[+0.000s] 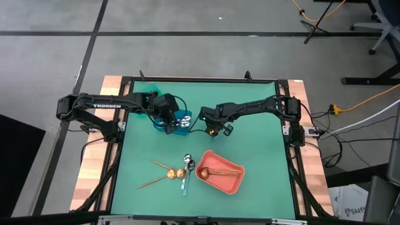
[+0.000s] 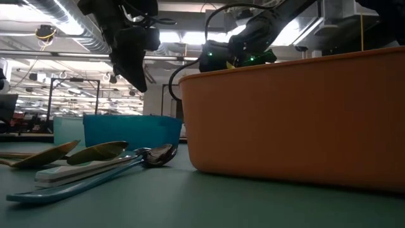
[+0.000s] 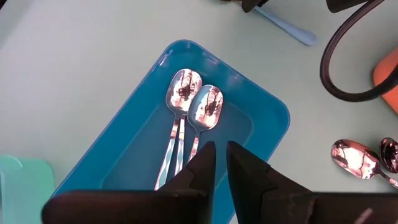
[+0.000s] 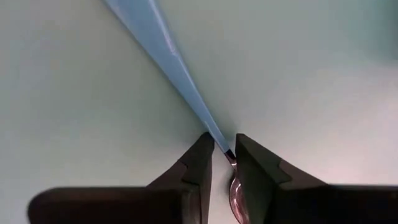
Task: Sort silverware by color (type)
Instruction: Put the blue spoon into the transparent green bin
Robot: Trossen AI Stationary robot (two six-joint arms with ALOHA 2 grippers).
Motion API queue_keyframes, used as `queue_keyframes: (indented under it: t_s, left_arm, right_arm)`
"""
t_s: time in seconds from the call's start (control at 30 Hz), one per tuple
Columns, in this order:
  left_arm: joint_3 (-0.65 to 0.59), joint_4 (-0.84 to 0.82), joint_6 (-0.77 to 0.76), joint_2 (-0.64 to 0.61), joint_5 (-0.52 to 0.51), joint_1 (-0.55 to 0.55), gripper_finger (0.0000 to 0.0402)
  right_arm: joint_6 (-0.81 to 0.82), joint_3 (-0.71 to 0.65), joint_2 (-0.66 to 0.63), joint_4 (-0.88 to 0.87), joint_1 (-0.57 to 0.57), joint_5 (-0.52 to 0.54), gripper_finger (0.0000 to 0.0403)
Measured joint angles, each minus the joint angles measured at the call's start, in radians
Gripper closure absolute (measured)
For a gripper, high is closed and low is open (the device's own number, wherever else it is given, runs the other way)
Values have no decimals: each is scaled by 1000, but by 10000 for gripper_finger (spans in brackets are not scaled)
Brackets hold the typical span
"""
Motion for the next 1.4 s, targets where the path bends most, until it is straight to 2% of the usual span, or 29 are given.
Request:
queue_keyframes:
  t_s: [0.6,0.83,1.03,1.2,1.4]
  left_arm:
    - [0,0,0,0,0,0,369]
    - [0,0,0,0,0,0,369]
    - [0,0,0,0,0,0,369]
    - [0,0,0,0,0,0,369]
    - [0,1,-1,0,0,0,369]
  right_arm:
    - [30,0,0,-18,0,-4,332]
    - [171,0,0,-32,0,-2,332]
    - [401,0,0,-54,0,-11,353]
    - [574,0,-1,-64,-2,-83,368]
    - [642,0,-1,-64,-3,-119,372]
